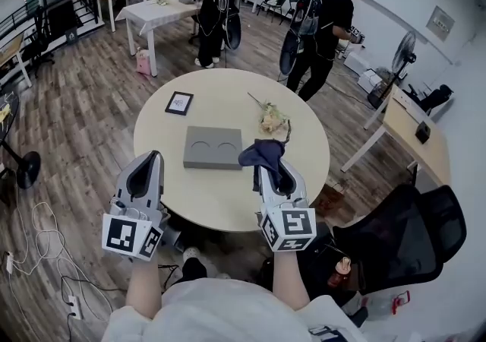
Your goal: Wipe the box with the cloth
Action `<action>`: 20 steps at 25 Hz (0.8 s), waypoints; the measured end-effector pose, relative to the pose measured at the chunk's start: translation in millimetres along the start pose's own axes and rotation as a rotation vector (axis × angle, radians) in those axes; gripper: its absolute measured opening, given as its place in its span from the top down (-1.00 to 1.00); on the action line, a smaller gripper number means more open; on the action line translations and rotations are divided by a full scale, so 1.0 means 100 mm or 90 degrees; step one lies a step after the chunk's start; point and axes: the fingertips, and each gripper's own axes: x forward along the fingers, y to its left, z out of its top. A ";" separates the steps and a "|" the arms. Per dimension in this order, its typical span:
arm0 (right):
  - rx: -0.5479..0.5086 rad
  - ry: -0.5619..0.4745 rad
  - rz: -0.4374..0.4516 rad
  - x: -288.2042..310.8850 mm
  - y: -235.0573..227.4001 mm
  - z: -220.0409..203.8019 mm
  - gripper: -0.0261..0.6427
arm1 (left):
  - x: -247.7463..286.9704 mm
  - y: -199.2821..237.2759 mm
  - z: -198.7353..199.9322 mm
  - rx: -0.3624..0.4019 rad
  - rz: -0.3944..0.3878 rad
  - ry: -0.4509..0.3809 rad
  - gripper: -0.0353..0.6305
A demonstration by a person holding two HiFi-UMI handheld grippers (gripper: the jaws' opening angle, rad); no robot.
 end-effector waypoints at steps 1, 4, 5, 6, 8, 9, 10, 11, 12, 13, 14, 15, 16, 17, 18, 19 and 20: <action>-0.002 -0.002 0.001 -0.01 0.00 0.01 0.61 | -0.01 0.00 0.00 0.000 0.001 0.000 0.87; -0.005 -0.011 0.001 -0.03 0.00 0.02 0.61 | -0.02 -0.02 0.00 0.000 0.003 0.001 0.87; -0.005 -0.013 0.000 -0.04 0.00 0.03 0.61 | -0.02 -0.03 0.00 0.001 0.003 0.002 0.87; -0.005 -0.015 0.000 -0.04 0.00 0.03 0.61 | -0.02 -0.04 0.00 0.001 0.003 0.002 0.87; -0.005 -0.017 0.002 -0.05 -0.01 0.03 0.61 | -0.02 -0.06 0.00 0.003 0.004 0.002 0.87; -0.005 -0.017 0.003 -0.05 -0.01 0.04 0.61 | -0.02 -0.07 0.01 0.003 0.004 0.002 0.87; -0.006 -0.018 0.003 -0.05 -0.01 0.05 0.61 | -0.02 -0.08 0.01 0.003 0.003 0.001 0.87; -0.006 -0.018 0.004 -0.05 -0.01 0.06 0.61 | -0.02 -0.08 0.02 0.003 0.003 0.001 0.87; -0.006 -0.019 0.004 -0.05 -0.01 0.06 0.61 | -0.02 -0.09 0.02 0.002 0.003 0.002 0.87; -0.006 -0.020 0.005 -0.05 -0.02 0.07 0.61 | -0.01 -0.09 0.02 0.002 0.003 0.003 0.87; -0.004 -0.020 0.005 -0.04 -0.02 0.07 0.61 | -0.01 -0.09 0.01 0.002 0.003 0.004 0.87; -0.003 -0.021 0.005 -0.04 -0.02 0.07 0.61 | -0.02 -0.09 0.01 0.002 0.004 0.004 0.87; -0.002 -0.022 0.005 -0.04 -0.02 0.07 0.61 | -0.02 -0.09 0.00 0.003 0.005 0.004 0.87; -0.001 -0.022 0.005 -0.04 -0.02 0.06 0.61 | -0.02 -0.09 0.00 0.003 0.005 0.004 0.87; 0.000 -0.023 0.006 -0.04 -0.02 0.06 0.61 | -0.02 -0.09 0.01 0.004 0.006 0.004 0.87; 0.001 -0.023 0.006 -0.03 -0.02 0.06 0.61 | -0.01 -0.09 0.01 0.004 0.007 0.003 0.87; 0.002 -0.024 0.007 -0.03 -0.03 0.05 0.61 | -0.01 -0.08 0.01 0.003 0.007 0.002 0.87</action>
